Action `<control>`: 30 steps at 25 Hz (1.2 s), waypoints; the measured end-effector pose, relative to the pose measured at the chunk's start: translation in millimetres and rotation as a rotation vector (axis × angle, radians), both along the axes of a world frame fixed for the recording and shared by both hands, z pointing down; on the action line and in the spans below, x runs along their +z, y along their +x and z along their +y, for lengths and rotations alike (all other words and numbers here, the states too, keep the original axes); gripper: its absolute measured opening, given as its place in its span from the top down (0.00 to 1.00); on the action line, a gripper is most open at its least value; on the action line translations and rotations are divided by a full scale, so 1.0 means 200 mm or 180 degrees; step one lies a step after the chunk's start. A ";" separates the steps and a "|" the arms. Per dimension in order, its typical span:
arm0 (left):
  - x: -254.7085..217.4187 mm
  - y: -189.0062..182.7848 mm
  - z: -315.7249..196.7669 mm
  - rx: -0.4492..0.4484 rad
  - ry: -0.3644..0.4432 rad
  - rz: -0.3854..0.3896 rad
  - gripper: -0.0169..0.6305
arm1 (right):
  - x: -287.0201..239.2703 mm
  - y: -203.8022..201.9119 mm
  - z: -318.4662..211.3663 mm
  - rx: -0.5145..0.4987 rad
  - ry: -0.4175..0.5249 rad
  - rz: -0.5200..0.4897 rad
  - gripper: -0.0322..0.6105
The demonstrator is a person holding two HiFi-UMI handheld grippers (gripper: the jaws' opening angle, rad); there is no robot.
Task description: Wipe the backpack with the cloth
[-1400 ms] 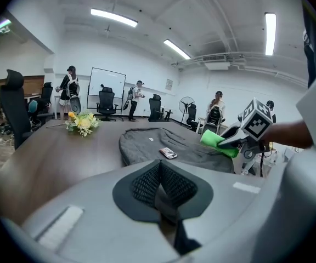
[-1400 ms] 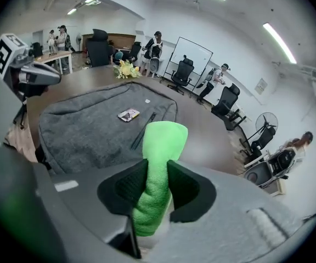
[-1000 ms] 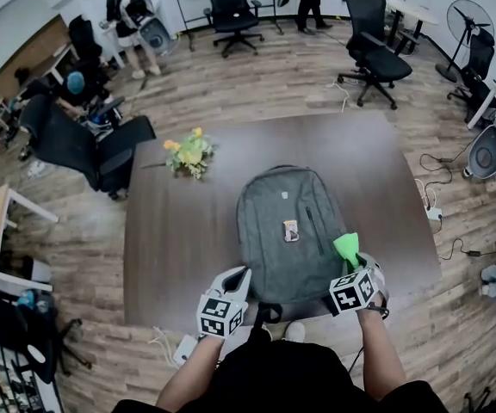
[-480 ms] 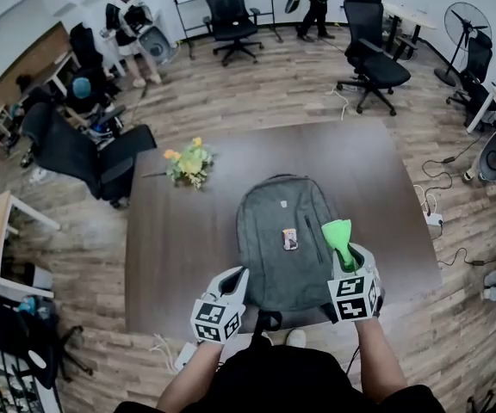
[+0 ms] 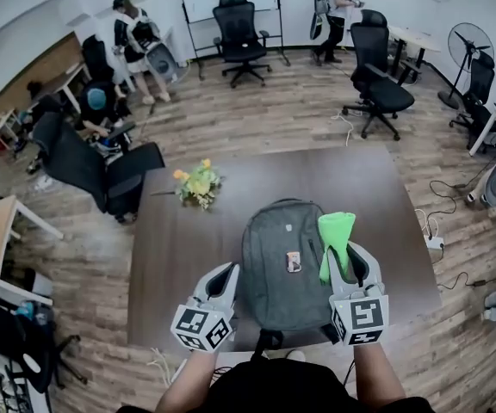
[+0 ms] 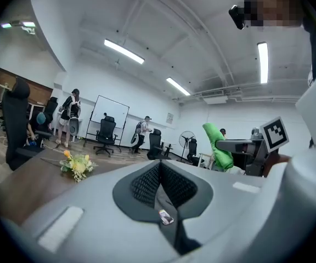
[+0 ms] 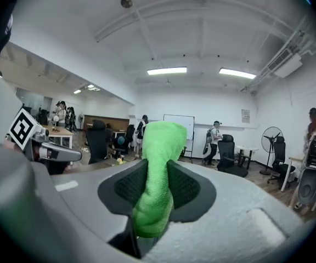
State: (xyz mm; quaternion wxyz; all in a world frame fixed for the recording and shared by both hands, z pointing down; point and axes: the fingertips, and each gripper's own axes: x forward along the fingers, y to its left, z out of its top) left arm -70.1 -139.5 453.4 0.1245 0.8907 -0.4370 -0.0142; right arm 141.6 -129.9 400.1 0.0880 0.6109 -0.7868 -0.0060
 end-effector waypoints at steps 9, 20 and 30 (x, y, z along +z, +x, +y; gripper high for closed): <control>-0.32 -0.07 -0.07 -0.0103 0.0514 -0.0125 0.94 | -0.25 0.00 0.04 0.0014 0.0779 -0.0280 0.78; -0.32 -0.08 -0.10 -0.0028 0.0512 0.0003 0.94 | -0.25 -0.07 0.03 -0.0103 0.0771 -0.0232 0.80; -0.32 -0.04 -0.10 0.0022 0.0525 -0.0084 0.94 | -0.24 -0.12 0.02 -0.0195 0.0734 -0.0174 0.80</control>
